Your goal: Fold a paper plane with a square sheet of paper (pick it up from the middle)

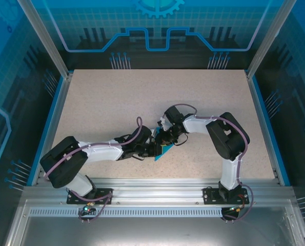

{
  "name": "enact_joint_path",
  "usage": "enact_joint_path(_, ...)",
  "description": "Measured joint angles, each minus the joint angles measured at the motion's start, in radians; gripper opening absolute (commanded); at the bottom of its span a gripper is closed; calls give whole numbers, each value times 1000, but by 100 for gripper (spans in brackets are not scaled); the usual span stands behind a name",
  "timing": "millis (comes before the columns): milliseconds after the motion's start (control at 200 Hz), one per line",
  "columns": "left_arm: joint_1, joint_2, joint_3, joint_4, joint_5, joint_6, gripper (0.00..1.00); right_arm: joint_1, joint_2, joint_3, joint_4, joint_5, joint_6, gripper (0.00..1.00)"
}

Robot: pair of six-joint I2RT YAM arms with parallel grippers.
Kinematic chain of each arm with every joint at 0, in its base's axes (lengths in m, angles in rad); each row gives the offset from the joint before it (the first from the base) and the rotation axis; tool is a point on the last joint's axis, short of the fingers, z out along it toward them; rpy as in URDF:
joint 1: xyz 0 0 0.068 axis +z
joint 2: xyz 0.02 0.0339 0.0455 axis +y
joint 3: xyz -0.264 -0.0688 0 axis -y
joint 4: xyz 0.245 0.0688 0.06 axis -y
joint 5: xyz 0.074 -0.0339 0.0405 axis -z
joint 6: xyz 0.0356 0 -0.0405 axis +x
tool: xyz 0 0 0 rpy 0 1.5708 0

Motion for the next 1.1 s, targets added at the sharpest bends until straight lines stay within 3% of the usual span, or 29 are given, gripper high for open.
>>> enact_joint_path(1100, -29, 71, -118, 213, 48, -64, 21, 0, 6, 4, -2, -5, -4, 15)
